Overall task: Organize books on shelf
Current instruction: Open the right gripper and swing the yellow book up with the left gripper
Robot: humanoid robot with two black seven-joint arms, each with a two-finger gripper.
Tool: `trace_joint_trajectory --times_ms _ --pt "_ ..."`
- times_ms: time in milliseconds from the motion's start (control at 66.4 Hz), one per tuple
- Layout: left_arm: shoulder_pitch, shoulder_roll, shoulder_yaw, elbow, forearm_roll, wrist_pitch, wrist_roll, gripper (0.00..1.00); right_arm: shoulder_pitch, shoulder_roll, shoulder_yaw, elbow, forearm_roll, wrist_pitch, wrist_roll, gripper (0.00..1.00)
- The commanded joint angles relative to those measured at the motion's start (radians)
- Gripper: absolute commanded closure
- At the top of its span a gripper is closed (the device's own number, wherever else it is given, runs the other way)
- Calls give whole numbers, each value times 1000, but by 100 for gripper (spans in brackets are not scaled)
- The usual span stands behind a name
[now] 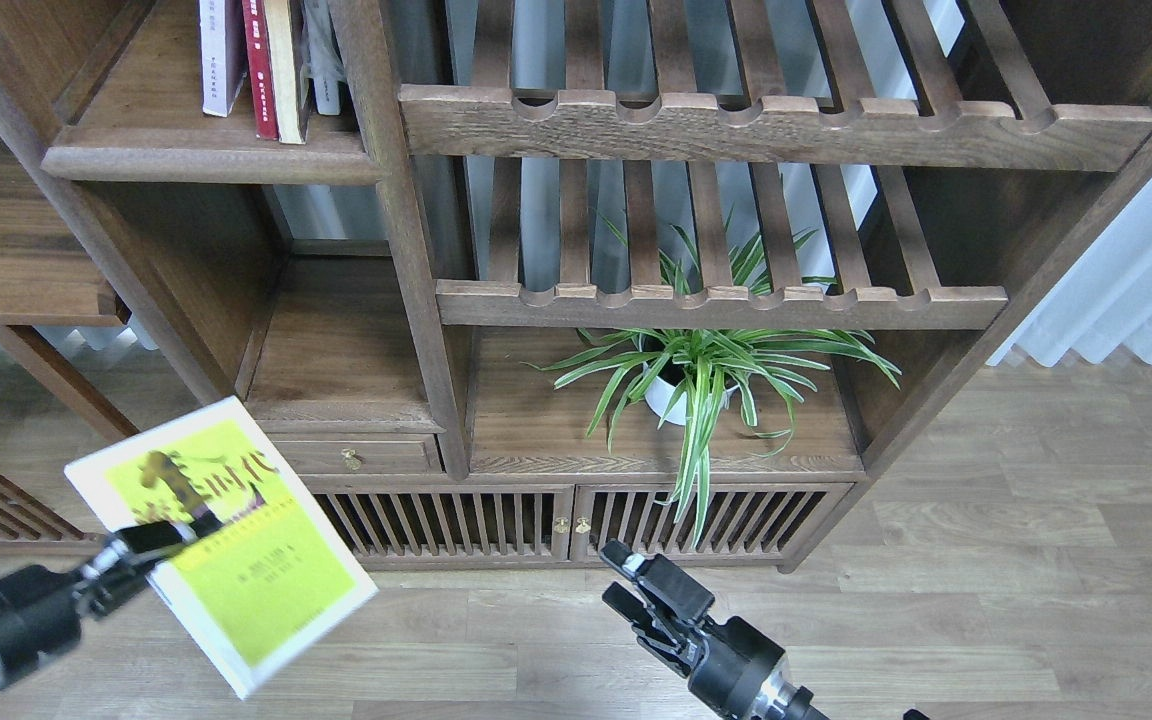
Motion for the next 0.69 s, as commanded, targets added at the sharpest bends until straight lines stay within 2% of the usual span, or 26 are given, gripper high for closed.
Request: trace_joint_trajectory --times_ms 0,166,542,678 --pt "3 19 -87 0 82 0 -44 97 1 7 6 -1 0 0 -2 1" --pt "6 48 -226 -3 117 0 -56 97 2 18 8 -1 -1 0 -2 1" --pt "17 240 -341 -40 136 0 -45 97 -16 25 9 -3 -3 0 -3 1" --pt "17 275 -407 -46 147 0 -39 97 -23 27 9 -3 -1 0 -2 1"
